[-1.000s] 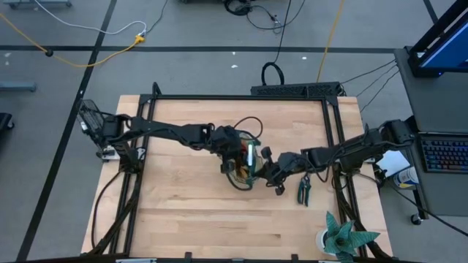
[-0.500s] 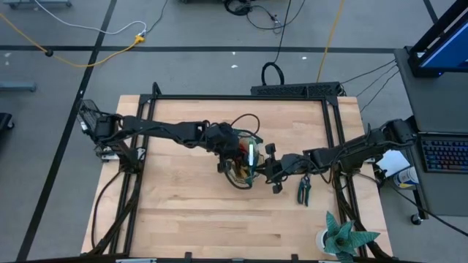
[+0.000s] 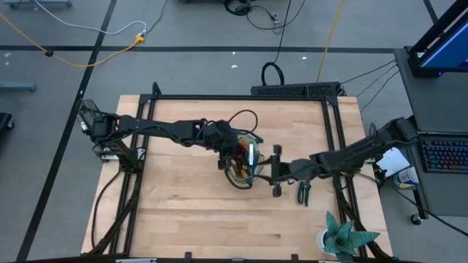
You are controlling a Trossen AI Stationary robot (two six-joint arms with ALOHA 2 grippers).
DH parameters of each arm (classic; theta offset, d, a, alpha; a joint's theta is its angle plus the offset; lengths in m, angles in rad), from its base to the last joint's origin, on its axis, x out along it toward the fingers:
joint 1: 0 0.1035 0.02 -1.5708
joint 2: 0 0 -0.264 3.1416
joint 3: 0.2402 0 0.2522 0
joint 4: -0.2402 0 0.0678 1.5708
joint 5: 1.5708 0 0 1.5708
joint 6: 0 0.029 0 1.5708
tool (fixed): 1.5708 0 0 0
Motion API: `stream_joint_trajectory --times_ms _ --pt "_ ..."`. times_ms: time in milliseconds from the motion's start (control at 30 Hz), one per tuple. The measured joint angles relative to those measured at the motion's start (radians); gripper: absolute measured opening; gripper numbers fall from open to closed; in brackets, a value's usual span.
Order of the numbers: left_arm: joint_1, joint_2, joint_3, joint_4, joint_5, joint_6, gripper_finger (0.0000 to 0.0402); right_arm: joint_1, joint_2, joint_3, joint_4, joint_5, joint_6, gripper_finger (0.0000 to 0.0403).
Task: Pick & Place Garden tools in Gardening bag
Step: Put the red gloves into the brown gardening bag, then put the green pruner into the brown gardening bag
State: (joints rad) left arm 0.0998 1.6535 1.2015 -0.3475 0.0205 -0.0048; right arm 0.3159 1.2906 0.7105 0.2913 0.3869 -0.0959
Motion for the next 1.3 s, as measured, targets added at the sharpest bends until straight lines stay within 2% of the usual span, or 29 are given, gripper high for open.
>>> stream_joint_trajectory --times_ms 67,267,467,700,833,933,1033,1300 --pt "0.0 0.0 0.0 -0.001 0.003 0.0 0.0038 0.03 -0.03 0.0 -0.015 0.03 0.097 0.018" --pt "0.0 -0.013 0.0 -0.005 0.005 -0.037 0.0037 0.14 -0.112 0.0 -0.166 0.025 0.401 0.0175" --pt "-0.002 -0.089 0.0 -0.003 0.005 -0.053 0.0037 0.221 -0.137 0.0 -0.396 0.025 0.833 0.0163" --pt "-0.002 -0.196 0.001 0.0 0.005 -0.052 0.0037 0.284 -0.136 0.0 -0.606 -0.125 1.33 0.016" --pt "-0.002 -0.236 0.001 0.001 0.005 -0.051 0.0037 0.301 -0.136 0.0 -0.69 -0.263 1.567 0.016" --pt "-0.002 -0.248 0.001 -0.001 0.005 -0.051 0.0037 0.309 -0.136 0.0 -0.787 -0.312 1.695 0.016" --pt "-0.002 -0.249 0.001 0.005 0.004 -0.04 0.0037 0.309 -0.136 0.0 -0.895 -0.314 1.806 0.016" --pt "-0.002 -0.248 0.001 0.004 0.004 0.003 0.0037 0.308 -0.122 -0.001 -1.035 -0.31 1.941 0.016"
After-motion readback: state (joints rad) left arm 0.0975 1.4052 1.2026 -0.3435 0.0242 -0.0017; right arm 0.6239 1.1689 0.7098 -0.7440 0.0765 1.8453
